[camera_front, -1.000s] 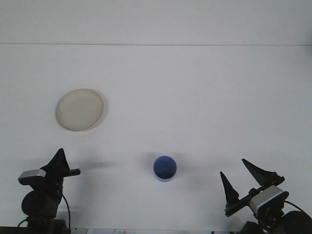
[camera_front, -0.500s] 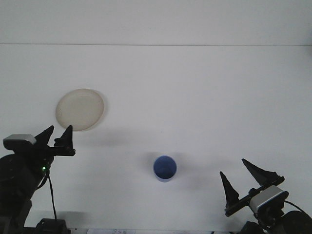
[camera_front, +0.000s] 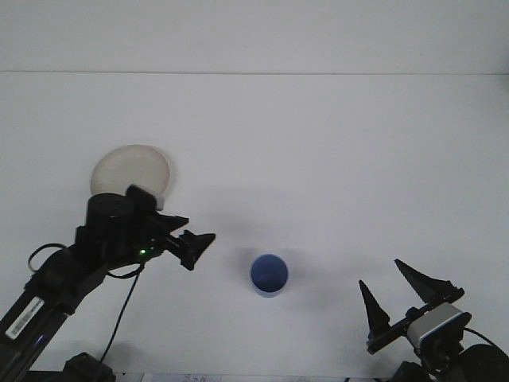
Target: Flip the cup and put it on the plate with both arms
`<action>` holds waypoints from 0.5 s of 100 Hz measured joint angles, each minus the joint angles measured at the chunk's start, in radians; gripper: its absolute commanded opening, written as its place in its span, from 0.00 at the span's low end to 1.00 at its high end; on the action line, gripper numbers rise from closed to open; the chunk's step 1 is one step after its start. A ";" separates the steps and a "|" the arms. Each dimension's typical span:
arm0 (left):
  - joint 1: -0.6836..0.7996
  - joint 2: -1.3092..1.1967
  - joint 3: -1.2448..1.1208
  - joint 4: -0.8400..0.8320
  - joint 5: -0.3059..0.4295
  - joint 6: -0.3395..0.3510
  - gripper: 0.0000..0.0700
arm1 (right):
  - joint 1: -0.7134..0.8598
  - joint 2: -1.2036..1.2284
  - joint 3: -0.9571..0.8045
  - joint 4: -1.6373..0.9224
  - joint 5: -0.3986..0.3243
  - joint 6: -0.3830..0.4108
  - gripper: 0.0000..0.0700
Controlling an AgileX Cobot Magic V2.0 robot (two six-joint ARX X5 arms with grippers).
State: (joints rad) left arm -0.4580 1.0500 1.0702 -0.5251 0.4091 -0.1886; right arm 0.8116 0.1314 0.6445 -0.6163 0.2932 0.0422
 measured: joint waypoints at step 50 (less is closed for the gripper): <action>-0.283 0.463 0.213 -0.105 -0.097 0.119 0.79 | 0.000 0.000 0.000 -0.040 0.000 0.000 0.75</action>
State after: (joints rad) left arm -0.7410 1.5135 1.2831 -0.6304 0.3126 -0.0696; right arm 0.8116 0.1314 0.6445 -0.6567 0.2932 0.0422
